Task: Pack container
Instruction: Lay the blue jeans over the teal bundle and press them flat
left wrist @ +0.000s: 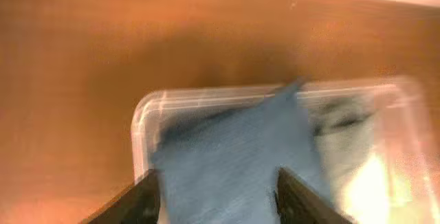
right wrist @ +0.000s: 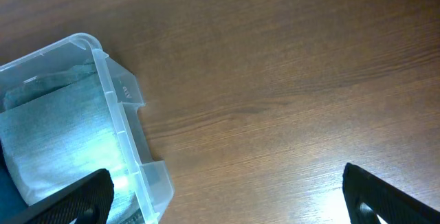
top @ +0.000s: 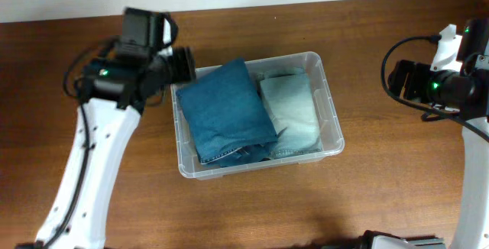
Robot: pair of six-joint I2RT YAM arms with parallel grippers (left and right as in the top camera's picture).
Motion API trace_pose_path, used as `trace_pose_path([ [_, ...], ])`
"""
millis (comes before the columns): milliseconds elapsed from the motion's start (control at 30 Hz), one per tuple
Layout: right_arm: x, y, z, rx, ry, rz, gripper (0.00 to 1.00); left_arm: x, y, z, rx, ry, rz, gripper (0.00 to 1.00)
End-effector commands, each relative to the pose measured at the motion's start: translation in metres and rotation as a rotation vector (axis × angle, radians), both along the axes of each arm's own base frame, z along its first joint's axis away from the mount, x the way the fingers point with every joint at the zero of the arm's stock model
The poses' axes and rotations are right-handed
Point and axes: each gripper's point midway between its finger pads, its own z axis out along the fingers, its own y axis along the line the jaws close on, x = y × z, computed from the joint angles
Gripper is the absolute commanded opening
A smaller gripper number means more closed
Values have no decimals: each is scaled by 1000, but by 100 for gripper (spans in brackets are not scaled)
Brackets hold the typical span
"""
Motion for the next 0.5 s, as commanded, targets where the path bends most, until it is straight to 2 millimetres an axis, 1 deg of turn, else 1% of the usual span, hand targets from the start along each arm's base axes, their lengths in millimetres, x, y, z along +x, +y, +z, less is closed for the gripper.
trace_pose_path([
  [0,0,-1,-2,14,5,-8,98,3,-27,8,-49,-34,-91,37],
  [33,0,-1,-2,14,4,-9,98,4,-36,2,-59,-21,-115,34],
  [67,0,-1,-2,14,5,-8,98,5,-46,-8,-66,5,-138,28],
  [133,0,0,-2,14,4,-8,99,4,-67,-31,-69,69,-189,21],
  [200,0,-1,-2,14,5,-8,99,1,-88,-61,-62,149,-235,14],
  [233,0,-1,-2,14,4,-9,99,-3,-100,-81,-60,206,-264,10],
  [300,0,-1,-2,14,4,-8,98,-15,-122,-114,-70,316,-324,7],
  [333,0,-1,-2,14,4,-8,99,-25,-134,-131,-81,383,-359,5],
  [367,0,-1,-2,14,4,-8,99,-42,-148,-152,-103,482,-405,4],
  [400,0,-1,-2,14,4,-8,98,-60,-160,-167,-126,576,-442,4],
  [433,0,-1,-2,14,4,-8,99,-79,-168,-180,-137,669,-468,4],
  [467,0,-1,-2,14,4,-9,99,-96,-172,-193,-128,752,-481,4],
])
